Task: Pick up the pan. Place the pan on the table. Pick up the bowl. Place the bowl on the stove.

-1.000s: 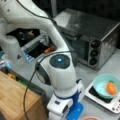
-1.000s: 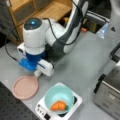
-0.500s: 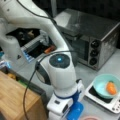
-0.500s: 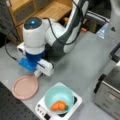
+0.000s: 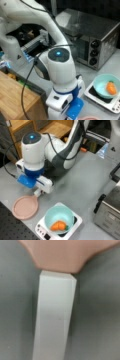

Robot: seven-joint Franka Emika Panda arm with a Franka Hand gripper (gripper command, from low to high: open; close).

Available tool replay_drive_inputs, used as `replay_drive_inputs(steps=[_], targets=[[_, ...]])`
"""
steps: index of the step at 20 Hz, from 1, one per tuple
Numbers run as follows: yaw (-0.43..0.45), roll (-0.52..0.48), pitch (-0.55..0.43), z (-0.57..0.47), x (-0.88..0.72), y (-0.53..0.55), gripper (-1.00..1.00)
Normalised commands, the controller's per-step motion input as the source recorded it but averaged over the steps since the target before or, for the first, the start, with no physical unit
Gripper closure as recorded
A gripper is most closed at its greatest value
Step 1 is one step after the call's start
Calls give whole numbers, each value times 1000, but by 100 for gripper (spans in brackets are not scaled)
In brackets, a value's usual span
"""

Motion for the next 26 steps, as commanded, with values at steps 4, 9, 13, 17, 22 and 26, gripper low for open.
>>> replay_drive_inputs(steps=[4,9,13,17,22,26], targets=[[-89,-43,152,356,2,191,-100],[-80,-53,156,290,-20,172,-100],[-58,-36,143,281,-86,150,-100],[-58,-28,111,261,-158,166,-100],[-76,-40,44,184,-226,183,-100],[-111,-48,14,113,-337,255,-100]])
